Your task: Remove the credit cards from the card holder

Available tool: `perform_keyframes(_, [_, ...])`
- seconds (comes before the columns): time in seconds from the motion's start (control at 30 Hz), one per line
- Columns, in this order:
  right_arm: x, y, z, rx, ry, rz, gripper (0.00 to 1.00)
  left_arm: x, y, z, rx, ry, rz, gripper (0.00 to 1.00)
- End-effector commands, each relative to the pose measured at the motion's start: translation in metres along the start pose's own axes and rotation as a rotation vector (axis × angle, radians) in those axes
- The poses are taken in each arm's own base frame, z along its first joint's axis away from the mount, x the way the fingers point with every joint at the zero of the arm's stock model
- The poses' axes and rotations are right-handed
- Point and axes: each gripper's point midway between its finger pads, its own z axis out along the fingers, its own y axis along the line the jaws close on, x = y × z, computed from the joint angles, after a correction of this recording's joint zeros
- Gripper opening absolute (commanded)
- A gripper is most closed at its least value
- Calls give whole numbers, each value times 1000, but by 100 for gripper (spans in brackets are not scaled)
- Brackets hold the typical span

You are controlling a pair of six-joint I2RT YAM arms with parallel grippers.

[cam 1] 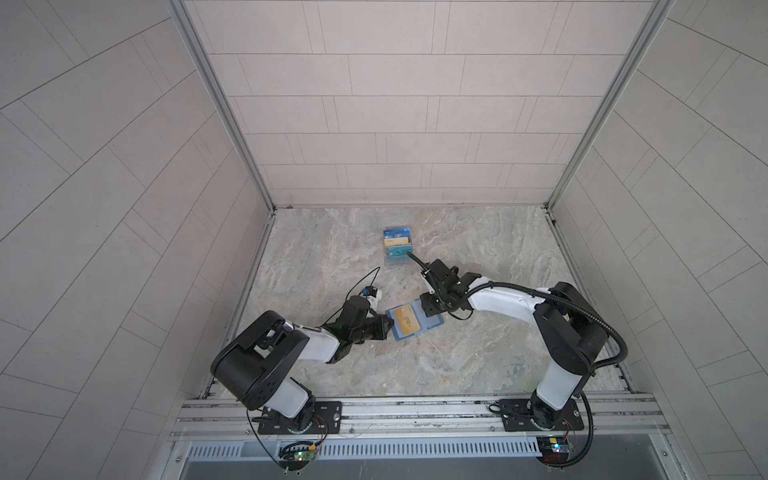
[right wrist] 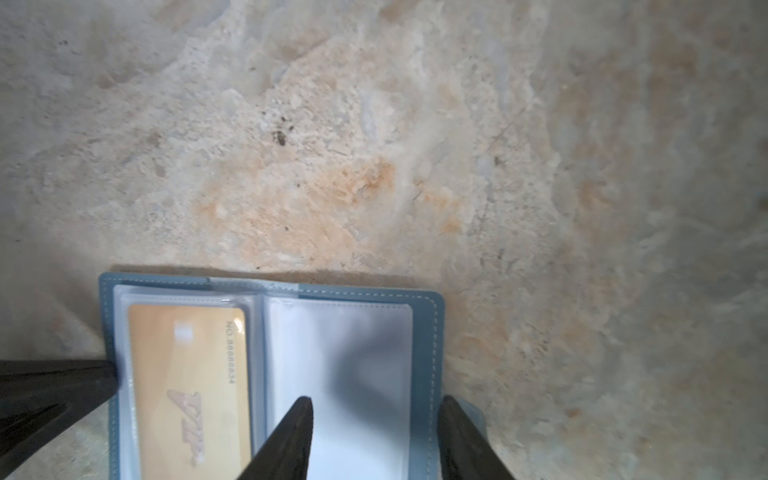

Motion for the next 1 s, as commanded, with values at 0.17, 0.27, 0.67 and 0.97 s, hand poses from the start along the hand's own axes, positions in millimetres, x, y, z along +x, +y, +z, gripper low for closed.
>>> perform_keyframes(0.17, [20,-18,4,78,56,18,52,0,3,2,-51,38,61,7])
perform_keyframes(0.27, [27,-15,7,51,75,30,52,-1,3,0,-55,41,73,8])
perform_keyframes(0.67, [54,6,6,-131,99,132,42,8,5,0,-52,71,88,9])
perform_keyframes(0.97, [65,11,-14,-190,105,149,33,12,7,-2,-59,89,104,12])
